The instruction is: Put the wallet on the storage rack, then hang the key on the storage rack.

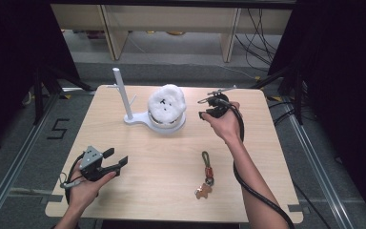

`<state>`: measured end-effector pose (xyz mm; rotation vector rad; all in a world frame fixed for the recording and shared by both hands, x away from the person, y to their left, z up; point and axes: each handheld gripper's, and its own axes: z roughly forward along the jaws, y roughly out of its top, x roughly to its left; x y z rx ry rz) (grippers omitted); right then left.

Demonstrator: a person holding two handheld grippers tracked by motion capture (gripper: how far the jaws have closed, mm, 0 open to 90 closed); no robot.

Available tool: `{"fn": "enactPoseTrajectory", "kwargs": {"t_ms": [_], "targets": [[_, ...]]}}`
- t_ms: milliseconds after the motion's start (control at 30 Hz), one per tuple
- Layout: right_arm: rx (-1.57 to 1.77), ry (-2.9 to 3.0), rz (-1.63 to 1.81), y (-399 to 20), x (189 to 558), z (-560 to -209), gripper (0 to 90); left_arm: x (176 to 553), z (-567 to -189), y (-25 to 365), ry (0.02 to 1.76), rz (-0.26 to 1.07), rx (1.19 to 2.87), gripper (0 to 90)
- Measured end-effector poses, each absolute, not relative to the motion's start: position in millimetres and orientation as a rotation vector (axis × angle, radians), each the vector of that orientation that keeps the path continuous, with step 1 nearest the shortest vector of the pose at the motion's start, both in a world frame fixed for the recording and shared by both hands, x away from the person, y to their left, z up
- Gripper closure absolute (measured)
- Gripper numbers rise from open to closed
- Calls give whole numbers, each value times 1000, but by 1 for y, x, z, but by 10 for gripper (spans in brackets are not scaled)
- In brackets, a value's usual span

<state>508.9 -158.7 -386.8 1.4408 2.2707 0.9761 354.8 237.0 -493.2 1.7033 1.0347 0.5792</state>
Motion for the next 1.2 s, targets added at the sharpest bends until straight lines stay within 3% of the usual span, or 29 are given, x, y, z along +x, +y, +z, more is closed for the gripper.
{"fn": "enactPoseTrajectory", "kwargs": {"t_ms": [400, 1200], "targets": [[1571, 2360, 843, -180, 487, -414, 758, 354, -491, 236, 1034, 583, 1707, 313], [1803, 2569, 442, -173, 447, -455, 692, 354, -483, 225, 984, 540, 1726, 310]]}}
